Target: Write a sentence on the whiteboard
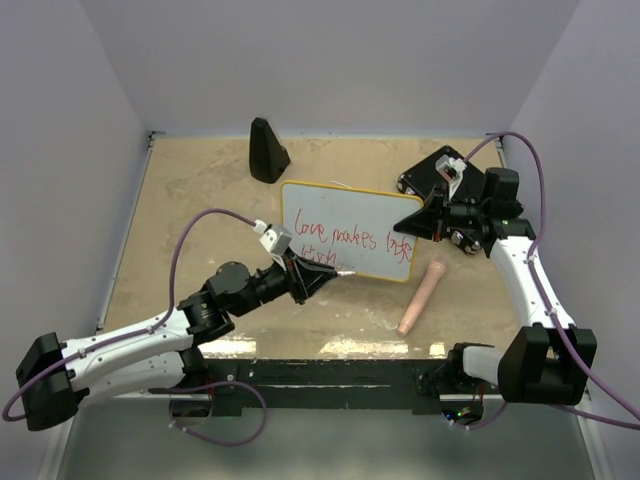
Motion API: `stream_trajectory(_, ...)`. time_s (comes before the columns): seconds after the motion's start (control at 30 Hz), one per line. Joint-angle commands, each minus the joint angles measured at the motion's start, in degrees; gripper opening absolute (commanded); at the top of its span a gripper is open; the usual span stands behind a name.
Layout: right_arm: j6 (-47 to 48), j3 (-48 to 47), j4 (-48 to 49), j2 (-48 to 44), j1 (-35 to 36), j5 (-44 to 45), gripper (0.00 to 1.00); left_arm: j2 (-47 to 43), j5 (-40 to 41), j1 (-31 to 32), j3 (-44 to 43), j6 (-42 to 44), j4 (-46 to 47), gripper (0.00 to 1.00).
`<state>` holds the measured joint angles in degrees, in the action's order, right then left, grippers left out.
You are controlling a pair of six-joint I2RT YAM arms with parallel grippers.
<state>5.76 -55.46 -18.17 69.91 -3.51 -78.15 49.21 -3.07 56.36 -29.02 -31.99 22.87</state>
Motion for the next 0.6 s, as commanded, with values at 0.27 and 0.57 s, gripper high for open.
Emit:
stream_trajectory(0.27,-7.1,0.1,7.8,-1.4,-0.6,-5.8,0.00,5.1,22.2,9.6,-3.3,6.1,5.2,0.00)
stream_trajectory(0.57,-8.0,0.4,8.4,-1.8,-0.8,-4.6,0.00,6.0,29.9,12.0,-1.7,6.9,6.6,0.00)
